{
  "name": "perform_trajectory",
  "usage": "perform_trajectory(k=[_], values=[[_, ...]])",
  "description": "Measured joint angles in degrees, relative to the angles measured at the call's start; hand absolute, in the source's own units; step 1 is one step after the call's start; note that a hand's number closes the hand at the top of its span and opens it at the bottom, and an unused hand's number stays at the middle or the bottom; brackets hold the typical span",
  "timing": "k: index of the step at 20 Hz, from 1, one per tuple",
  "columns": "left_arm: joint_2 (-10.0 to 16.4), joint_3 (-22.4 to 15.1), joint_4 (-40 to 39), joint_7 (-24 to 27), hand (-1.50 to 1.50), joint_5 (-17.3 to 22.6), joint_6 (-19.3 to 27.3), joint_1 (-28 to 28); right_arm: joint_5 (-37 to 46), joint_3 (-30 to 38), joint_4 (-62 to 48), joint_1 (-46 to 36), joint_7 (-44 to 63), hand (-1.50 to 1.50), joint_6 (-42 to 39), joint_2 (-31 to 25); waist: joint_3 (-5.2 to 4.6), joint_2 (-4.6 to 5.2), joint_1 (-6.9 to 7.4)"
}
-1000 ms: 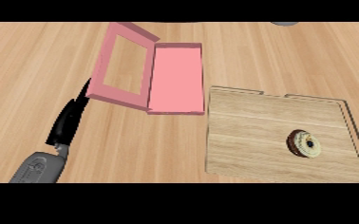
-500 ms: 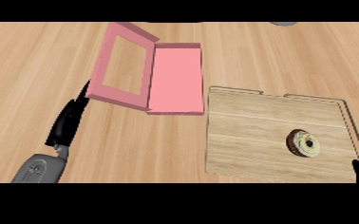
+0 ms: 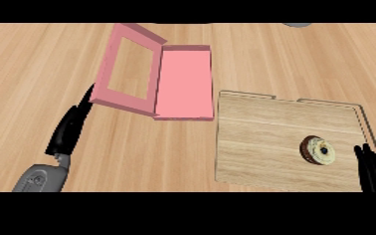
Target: Pick the cupcake from the tray and place it in the cardboard box
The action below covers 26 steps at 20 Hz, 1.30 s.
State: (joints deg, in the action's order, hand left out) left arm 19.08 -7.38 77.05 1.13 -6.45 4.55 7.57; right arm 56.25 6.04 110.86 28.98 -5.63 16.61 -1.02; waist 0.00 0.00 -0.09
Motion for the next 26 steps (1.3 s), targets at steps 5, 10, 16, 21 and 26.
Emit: perform_trajectory(k=[5, 10, 16, 21, 26], values=[[-1.4, 1.7, -1.3, 0.4, 0.0, -1.5, -1.3, 1.0, 1.9, -0.3, -0.3, -2.4, 2.6, -1.5, -1.6, 0.1, -0.01, -0.01, -0.08], [-2.1, 3.0, -0.2, 0.3, 0.0, -2.9, -2.2, 0.2, 4.0, -0.5, -2.1, -4.1, 4.3, -1.5, -1.4, 0.5, 0.0, -0.02, -0.04], [-3.0, 4.7, -0.9, 1.4, 0.0, -4.1, -3.7, 0.0, 2.8, 0.8, -5.7, -8.5, 4.3, -1.5, -2.2, -0.4, -0.23, -0.13, -0.07], [-3.6, 5.5, 0.5, 0.0, 0.0, -4.6, -4.7, 0.2, 2.6, 0.8, -8.0, -11.1, 4.8, -1.5, -3.3, -1.1, -0.45, -0.23, -0.12], [-3.9, 6.1, 1.4, 0.2, 0.0, -5.3, -5.4, -0.7, 2.0, 2.1, -12.9, -14.9, 3.9, -1.5, -1.9, -1.7, -0.82, -0.43, -0.1]])
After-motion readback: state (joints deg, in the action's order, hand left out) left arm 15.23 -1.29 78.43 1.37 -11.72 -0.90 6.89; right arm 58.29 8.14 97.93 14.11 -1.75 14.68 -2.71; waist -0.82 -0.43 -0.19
